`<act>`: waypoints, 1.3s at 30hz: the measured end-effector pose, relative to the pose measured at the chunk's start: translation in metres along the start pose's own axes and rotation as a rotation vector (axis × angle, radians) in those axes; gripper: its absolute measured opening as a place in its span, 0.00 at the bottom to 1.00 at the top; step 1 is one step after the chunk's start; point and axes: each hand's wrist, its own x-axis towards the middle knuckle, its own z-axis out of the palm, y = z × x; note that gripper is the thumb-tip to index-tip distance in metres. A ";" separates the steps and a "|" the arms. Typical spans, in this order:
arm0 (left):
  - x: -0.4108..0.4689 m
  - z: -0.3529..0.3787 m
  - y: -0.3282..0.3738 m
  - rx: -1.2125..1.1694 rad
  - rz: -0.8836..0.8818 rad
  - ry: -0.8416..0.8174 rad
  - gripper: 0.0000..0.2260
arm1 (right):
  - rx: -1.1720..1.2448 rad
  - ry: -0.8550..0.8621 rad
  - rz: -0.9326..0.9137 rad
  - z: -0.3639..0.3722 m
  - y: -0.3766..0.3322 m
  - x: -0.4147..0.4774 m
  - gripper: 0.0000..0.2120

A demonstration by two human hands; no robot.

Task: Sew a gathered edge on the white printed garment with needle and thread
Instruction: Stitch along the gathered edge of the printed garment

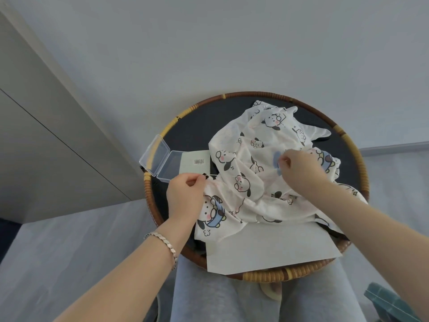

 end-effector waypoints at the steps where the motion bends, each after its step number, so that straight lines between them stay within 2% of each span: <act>1: -0.003 0.001 0.002 -0.039 -0.016 -0.019 0.07 | 0.172 -0.005 -0.044 0.002 -0.007 -0.007 0.03; 2: -0.005 0.003 0.005 -0.080 -0.031 -0.037 0.06 | 0.305 -0.047 -0.087 0.003 -0.016 -0.015 0.01; 4: -0.010 0.002 0.011 -0.152 -0.046 -0.072 0.04 | 0.446 -0.145 -0.180 0.006 -0.035 -0.026 0.04; 8: -0.019 -0.003 0.025 -0.248 -0.023 -0.156 0.02 | 0.427 -0.223 -0.302 0.013 -0.056 -0.032 0.11; 17: -0.025 -0.003 0.026 -0.207 0.129 -0.172 0.04 | 0.605 -0.155 -0.240 0.007 -0.050 -0.037 0.08; 21: -0.026 -0.003 0.023 -0.091 0.243 -0.078 0.02 | 0.644 -0.112 -0.139 0.000 -0.040 -0.038 0.09; 25: -0.020 -0.007 0.019 -0.051 0.252 0.037 0.03 | 0.453 -0.027 0.069 0.001 -0.011 -0.022 0.12; 30: -0.018 -0.007 0.019 -0.054 0.228 0.075 0.03 | 0.124 0.016 0.254 0.002 0.025 -0.008 0.07; 32: -0.019 -0.006 0.019 -0.071 0.211 0.059 0.03 | 0.069 0.040 0.208 0.001 0.020 -0.008 0.09; 34: -0.021 -0.005 0.020 -0.092 0.195 0.023 0.03 | 0.146 0.056 0.080 0.001 0.004 -0.012 0.08; 37: -0.024 -0.006 0.022 -0.150 0.192 -0.041 0.02 | 0.399 -0.056 -0.162 0.000 -0.030 -0.026 0.05; 39: -0.026 -0.007 0.024 -0.172 0.203 -0.066 0.02 | 0.455 -0.140 -0.273 0.001 -0.046 -0.033 0.05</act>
